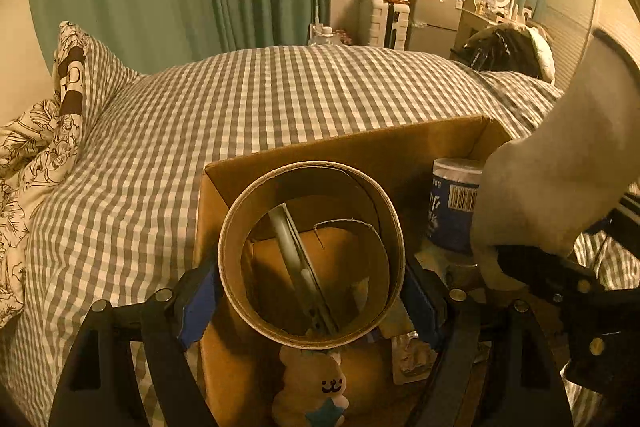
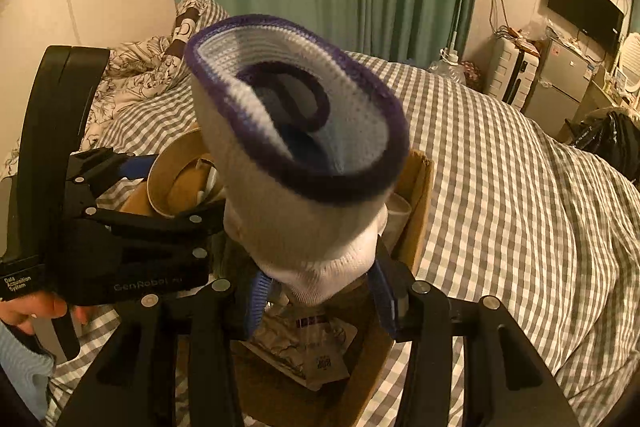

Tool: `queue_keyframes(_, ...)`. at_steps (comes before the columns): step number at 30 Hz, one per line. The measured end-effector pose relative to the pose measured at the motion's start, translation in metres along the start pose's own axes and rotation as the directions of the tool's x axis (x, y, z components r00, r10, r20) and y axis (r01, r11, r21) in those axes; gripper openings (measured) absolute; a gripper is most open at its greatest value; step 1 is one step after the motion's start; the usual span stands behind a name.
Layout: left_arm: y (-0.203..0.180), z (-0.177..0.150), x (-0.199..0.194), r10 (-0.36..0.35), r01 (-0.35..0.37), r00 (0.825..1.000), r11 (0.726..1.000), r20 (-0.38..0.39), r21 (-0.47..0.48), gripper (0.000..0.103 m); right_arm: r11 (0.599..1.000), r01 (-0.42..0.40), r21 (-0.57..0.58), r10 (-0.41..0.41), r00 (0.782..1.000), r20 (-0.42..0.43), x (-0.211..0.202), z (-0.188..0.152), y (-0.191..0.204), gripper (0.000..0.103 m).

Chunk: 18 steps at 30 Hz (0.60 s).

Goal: Organize objects

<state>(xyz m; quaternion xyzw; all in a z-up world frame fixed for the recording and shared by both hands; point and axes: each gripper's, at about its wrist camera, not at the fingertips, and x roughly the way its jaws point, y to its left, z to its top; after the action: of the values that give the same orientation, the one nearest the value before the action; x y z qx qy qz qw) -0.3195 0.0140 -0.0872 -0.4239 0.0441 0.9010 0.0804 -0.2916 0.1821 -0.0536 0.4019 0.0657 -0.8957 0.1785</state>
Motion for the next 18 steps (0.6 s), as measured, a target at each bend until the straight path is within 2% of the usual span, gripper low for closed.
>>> queue_keyframes(3,-0.002,-0.001,-0.002,0.013,-0.013,1.0,1.0,-0.003,0.008,0.085,0.999,-0.016,0.052,0.016,1.0,0.006,-0.007,-0.002,-0.007,0.068)
queue_keyframes(6,-0.001,-0.002,-0.008,-0.003,0.003,1.0,1.0,0.011,0.0,0.094,0.998,-0.009,0.07,0.007,0.999,0.038,-0.02,0.002,-0.01,0.074)
queue_keyframes(10,-0.004,0.002,-0.02,0.025,-0.025,0.999,1.0,0.043,0.007,0.099,0.995,-0.01,0.096,0.001,0.996,0.09,-0.04,0.012,-0.015,0.076)
queue_keyframes(14,-0.001,0.012,-0.036,0.038,-0.037,0.996,0.999,0.082,-0.02,0.1,0.993,0.011,0.116,-0.026,0.992,0.123,-0.054,0.027,-0.014,0.077)
queue_keyframes(16,-0.001,0.017,-0.053,0.068,-0.063,0.99,0.997,0.126,-0.043,0.1,0.992,0.016,0.128,-0.034,0.989,0.142,-0.063,0.032,-0.014,0.077)
queue_keyframes(18,-0.001,0.022,-0.077,0.109,-0.099,0.975,0.993,0.192,-0.059,0.101,0.99,0.028,0.138,-0.053,0.981,0.184,-0.079,0.035,-0.011,0.077)
